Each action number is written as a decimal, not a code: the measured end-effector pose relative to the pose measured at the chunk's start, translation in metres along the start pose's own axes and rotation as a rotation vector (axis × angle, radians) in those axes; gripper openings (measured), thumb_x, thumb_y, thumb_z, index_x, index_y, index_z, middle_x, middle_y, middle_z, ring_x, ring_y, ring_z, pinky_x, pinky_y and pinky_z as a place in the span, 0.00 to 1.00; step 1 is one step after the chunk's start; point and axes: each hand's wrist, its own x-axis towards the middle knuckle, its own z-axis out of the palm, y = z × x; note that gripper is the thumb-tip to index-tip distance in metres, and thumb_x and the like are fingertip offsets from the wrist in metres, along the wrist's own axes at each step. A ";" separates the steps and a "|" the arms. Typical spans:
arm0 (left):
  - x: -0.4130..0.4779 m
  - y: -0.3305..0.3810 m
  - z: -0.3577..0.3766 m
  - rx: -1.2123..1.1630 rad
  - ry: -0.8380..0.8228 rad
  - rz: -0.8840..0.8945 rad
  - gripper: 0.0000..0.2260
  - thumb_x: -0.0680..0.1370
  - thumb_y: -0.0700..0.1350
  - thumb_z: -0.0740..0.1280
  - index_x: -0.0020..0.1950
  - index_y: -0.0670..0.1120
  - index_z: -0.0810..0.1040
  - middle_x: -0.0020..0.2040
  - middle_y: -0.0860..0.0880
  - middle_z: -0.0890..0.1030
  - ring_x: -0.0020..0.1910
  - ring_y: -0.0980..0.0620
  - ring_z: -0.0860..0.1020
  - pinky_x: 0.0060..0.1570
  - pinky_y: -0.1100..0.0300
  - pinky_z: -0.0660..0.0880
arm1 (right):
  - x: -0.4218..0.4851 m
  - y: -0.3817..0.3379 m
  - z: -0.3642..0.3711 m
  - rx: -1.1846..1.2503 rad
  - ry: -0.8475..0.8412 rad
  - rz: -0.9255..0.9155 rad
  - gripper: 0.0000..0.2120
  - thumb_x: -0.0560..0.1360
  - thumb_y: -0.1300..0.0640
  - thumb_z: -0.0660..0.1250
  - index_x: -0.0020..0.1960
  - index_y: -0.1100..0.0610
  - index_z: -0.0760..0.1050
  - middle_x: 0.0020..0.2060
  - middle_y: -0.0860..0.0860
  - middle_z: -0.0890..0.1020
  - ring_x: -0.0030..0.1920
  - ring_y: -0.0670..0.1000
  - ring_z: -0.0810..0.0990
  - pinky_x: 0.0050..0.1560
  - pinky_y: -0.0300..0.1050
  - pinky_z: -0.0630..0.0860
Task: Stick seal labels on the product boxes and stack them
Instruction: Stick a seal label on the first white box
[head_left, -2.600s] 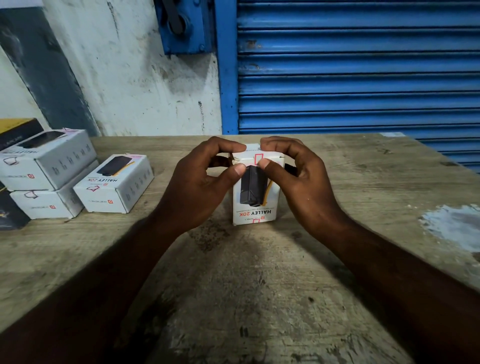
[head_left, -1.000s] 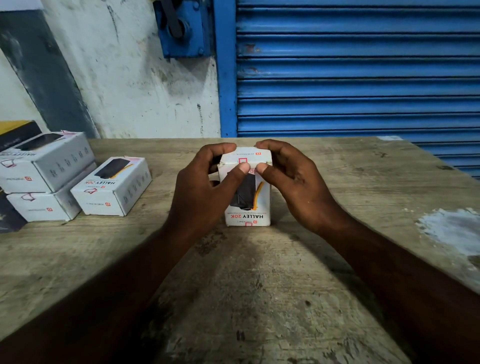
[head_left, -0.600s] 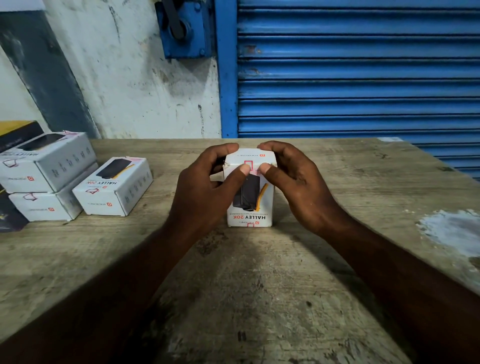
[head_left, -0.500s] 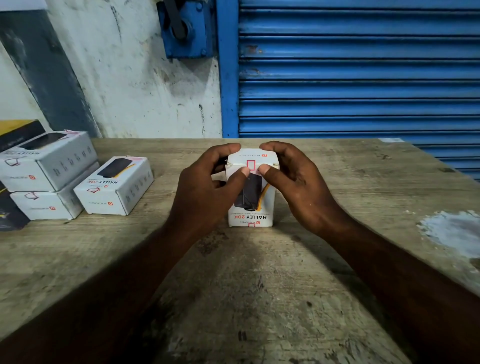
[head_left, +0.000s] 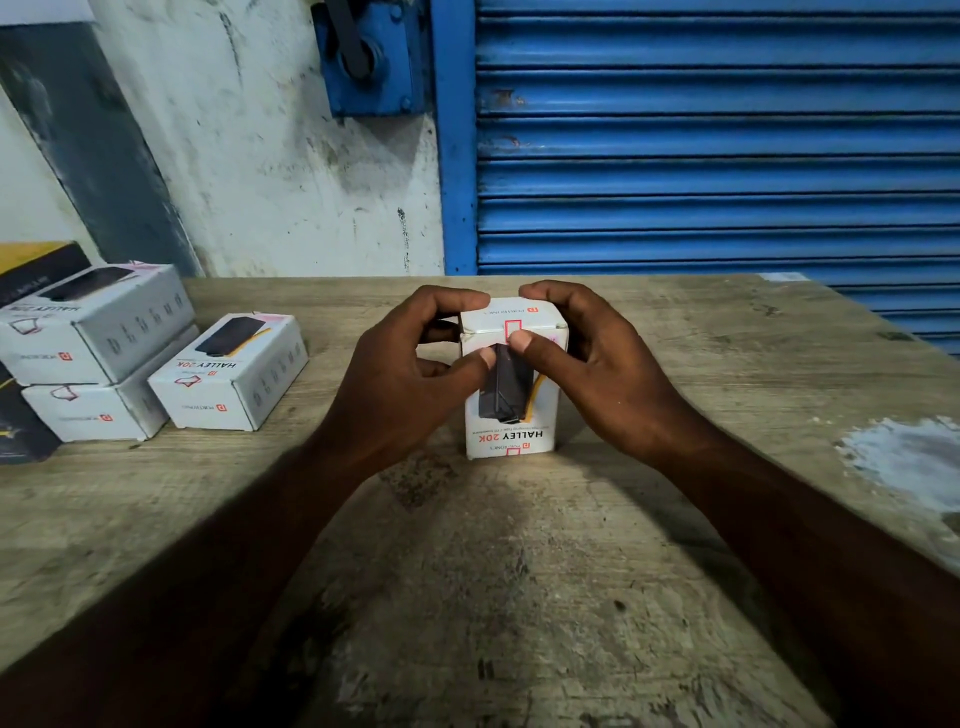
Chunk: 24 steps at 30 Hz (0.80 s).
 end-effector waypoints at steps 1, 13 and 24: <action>0.000 0.000 0.000 -0.004 0.000 -0.002 0.16 0.76 0.38 0.72 0.62 0.50 0.77 0.58 0.58 0.81 0.56 0.64 0.79 0.41 0.68 0.77 | 0.000 -0.001 -0.001 -0.003 -0.012 -0.008 0.17 0.79 0.58 0.71 0.66 0.54 0.73 0.56 0.44 0.82 0.59 0.43 0.81 0.63 0.45 0.78; 0.000 0.002 -0.004 -0.011 -0.011 0.021 0.16 0.77 0.38 0.72 0.63 0.50 0.78 0.57 0.59 0.81 0.56 0.64 0.79 0.42 0.70 0.75 | -0.002 -0.005 0.000 -0.369 0.138 -0.559 0.07 0.75 0.67 0.74 0.52 0.61 0.84 0.67 0.56 0.79 0.68 0.50 0.77 0.65 0.46 0.74; 0.001 -0.001 -0.003 -0.012 -0.003 0.011 0.16 0.76 0.40 0.73 0.62 0.53 0.78 0.58 0.59 0.81 0.57 0.63 0.79 0.46 0.70 0.76 | 0.000 0.002 -0.001 -0.359 0.122 -0.512 0.07 0.76 0.64 0.73 0.54 0.60 0.85 0.66 0.54 0.80 0.67 0.48 0.78 0.66 0.44 0.74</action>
